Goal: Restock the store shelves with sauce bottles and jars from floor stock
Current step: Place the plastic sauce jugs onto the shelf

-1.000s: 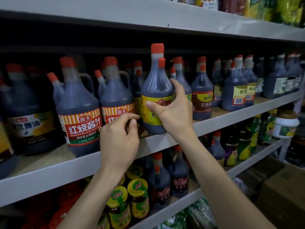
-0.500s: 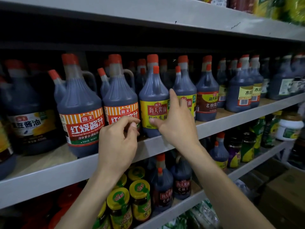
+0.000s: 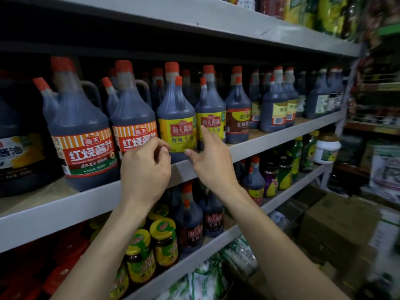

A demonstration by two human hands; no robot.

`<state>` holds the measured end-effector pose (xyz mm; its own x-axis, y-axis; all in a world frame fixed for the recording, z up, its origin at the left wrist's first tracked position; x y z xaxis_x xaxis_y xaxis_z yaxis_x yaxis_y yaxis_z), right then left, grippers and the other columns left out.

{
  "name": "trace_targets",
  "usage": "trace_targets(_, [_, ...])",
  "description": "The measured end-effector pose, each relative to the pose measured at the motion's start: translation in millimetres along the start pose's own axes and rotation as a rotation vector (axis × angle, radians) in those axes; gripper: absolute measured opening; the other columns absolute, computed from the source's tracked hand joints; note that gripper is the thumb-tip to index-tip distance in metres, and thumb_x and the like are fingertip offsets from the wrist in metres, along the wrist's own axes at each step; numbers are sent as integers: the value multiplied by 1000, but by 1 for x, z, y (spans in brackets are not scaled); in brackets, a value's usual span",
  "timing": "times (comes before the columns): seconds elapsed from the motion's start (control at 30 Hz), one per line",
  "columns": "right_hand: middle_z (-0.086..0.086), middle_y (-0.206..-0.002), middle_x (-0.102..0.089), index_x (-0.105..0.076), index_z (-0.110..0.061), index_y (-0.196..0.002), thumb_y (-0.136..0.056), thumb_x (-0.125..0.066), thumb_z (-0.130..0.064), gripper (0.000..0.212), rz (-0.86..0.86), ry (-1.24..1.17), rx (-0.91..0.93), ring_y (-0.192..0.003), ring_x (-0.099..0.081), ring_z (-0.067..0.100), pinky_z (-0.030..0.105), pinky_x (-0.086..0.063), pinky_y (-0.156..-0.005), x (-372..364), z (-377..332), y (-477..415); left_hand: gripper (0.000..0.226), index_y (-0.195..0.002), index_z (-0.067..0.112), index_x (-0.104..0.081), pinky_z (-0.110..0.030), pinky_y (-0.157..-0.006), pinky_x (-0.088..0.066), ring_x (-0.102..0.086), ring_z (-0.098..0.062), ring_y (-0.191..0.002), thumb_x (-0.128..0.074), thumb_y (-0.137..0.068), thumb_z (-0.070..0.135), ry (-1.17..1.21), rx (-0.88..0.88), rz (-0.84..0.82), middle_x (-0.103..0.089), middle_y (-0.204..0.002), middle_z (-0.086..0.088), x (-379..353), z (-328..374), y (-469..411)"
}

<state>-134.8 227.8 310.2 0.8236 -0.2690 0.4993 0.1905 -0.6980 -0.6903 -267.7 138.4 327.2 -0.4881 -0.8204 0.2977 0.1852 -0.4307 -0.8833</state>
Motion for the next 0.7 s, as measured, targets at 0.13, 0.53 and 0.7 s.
trace_targets(0.13, [10,-108,-67,-66,-7,-112,-89,-62,-23,28,262,78,-52,-104,-60,29,33,-44,-89,61,62,68,15,-91,15,-65,-41,-57,-47,-61,-19,-61,-52,-87,20,148,-74,-78,-63,-63,1,-45,49,24])
trace_targets(0.53, [17,-101,-70,-64,-11,-89,-91,-50,-19,16,-77,396,-1391,-91,-65,38,36,-46,-67,201,359,501,27,-61,18,-53,-35,-59,-44,-59,-23,-66,-62,-86,26,641,-43,-1149,-55,-58,4,-291,289,328])
trace_targets(0.7, [15,-114,-59,-57,-14,-111,-92,-48,-28,25,-242,477,-1611,-103,-59,36,40,-50,-84,194,387,610,26,-60,6,-53,-44,-58,-44,-55,-23,-60,-57,-82,19,753,138,-1439,-54,-56,-10,-320,317,422])
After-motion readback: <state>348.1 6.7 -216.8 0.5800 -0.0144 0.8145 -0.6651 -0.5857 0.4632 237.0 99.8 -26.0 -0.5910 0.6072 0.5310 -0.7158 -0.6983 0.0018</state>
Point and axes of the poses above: each hand's wrist, its own y-axis away from the middle knuckle, its own x-axis out of the back of the hand, z = x × y, the point moved 5 cm from there along -y, towards the middle knuckle
